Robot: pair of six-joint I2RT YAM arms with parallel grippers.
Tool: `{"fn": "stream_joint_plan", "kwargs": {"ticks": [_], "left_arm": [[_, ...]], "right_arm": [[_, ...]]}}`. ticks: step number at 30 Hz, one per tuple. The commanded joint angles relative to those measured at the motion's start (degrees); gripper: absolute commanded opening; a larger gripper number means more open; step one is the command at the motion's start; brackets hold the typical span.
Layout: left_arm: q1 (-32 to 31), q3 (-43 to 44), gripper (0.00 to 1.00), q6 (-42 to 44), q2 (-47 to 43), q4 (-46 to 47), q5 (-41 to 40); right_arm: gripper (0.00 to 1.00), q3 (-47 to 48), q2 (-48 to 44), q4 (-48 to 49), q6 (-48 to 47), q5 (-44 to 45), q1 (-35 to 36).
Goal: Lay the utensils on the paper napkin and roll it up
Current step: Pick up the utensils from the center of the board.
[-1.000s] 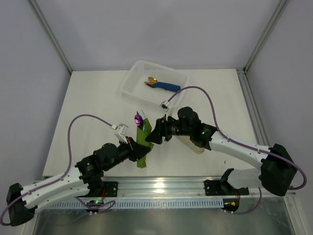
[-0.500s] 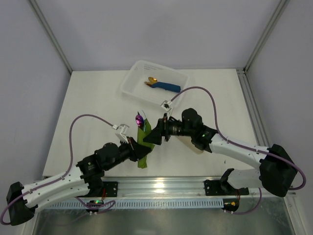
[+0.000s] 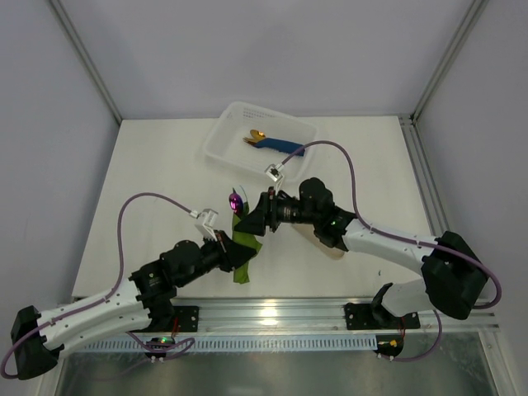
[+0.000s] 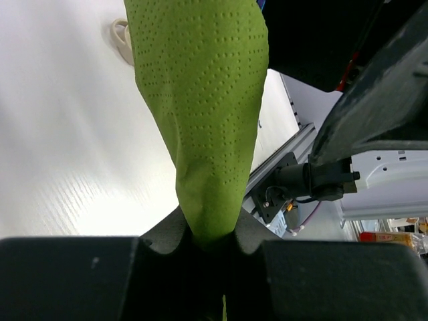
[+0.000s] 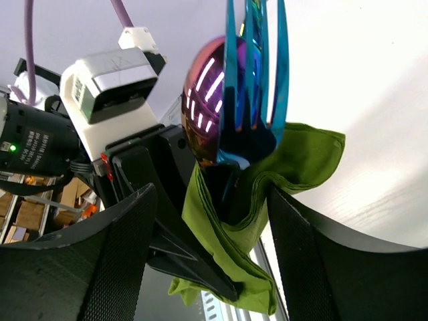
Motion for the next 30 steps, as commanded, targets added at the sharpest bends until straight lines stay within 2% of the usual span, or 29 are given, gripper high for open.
{"fn": "stream_joint_plan", "kwargs": {"ticks": [1,11,16,22,26,30], "left_arm": [[-0.28,2.57,0.0,-0.45,-0.1,6.23,0.17],[-0.28,3.01,0.0,-1.07,0.34,6.67,-0.18],[-0.28,3.36,0.0,-0.8,-0.27,5.54,-0.97],[-0.28,3.19,0.0,-0.36,-2.99,3.51,-2.82],[-0.28,3.8,0.0,0.34,-4.05,2.02,-2.91],[-0.28,4.24,0.0,0.52,-3.96,2.1,-2.73]], "right_arm": [[0.68,3.17,0.93,6.73,2.0,0.96,0.28],[0.65,3.61,1.9,5.16,1.39,5.18,2.48],[0.64,1.95,-0.82,0.5,-0.54,8.95,2.57],[0.77,1.24,-7.41,-9.52,-3.62,13.7,2.57],[0.9,-0.26,-10.06,-10.67,-3.18,12.48,2.31],[0.95,-0.43,-7.95,-6.04,-1.08,7.65,2.31]]}}
